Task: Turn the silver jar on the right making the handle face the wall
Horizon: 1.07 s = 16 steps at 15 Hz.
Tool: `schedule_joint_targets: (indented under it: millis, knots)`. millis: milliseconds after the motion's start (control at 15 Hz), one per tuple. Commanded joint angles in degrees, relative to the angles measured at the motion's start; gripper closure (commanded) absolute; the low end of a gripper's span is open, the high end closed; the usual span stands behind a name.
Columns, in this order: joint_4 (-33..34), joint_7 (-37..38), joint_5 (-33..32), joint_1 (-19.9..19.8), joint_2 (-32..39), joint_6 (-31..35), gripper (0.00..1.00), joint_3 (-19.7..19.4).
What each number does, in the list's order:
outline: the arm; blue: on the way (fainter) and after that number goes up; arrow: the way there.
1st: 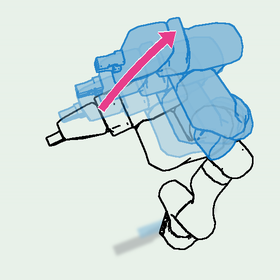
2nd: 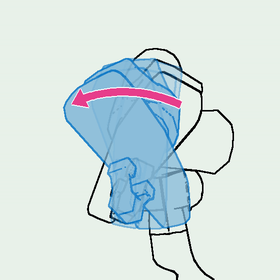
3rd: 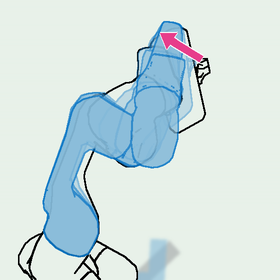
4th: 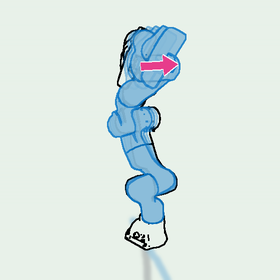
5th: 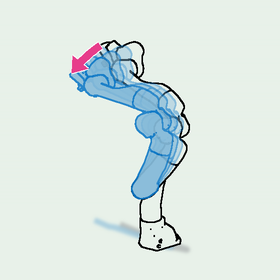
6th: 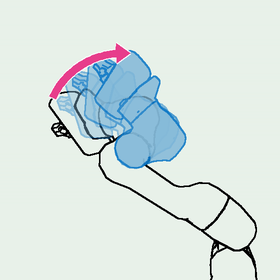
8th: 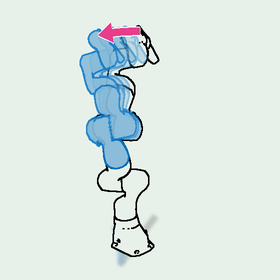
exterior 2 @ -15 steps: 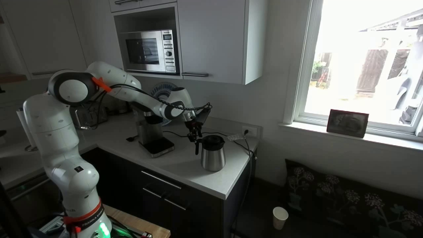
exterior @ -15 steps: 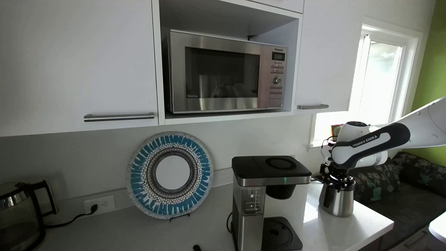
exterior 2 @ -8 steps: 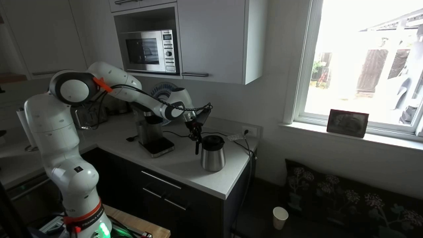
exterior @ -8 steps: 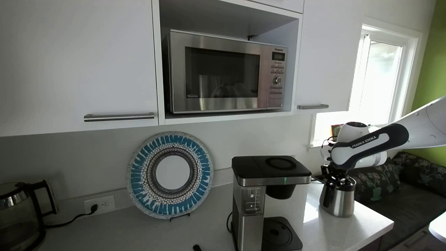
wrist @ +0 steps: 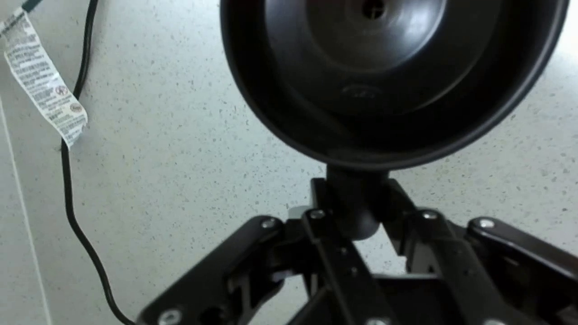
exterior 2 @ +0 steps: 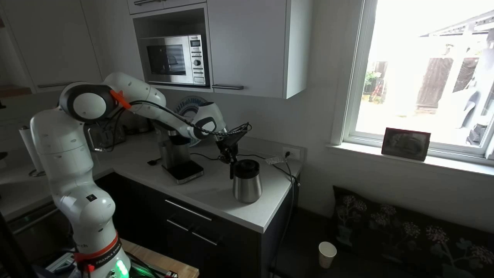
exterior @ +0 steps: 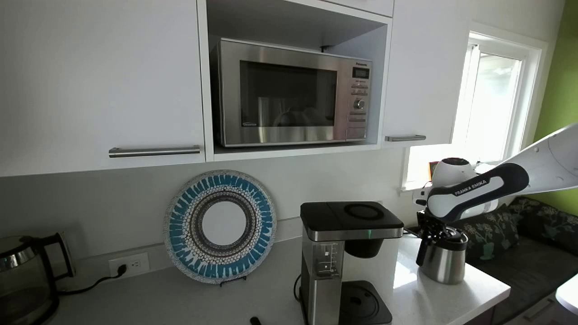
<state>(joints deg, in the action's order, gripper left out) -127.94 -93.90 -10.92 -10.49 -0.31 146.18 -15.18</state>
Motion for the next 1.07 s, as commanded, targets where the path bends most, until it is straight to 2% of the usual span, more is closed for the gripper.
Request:
schedule_joint_targets:
  millis: [0, 267, 467, 1000]
  knots:
    - [2.81, 15.26, -6.7, -0.93, 2.05, -2.96, 0.92, 0.86]
    - [5.44, 31.57, -12.58, -0.22, 3.54, -8.71, 0.92, 1.39]
    - [7.55, 37.69, -10.58, -0.03, 4.32, -14.07, 0.92, 2.34]
    - [13.29, 52.88, -5.03, -0.96, 7.84, -16.4, 0.92, 2.9]
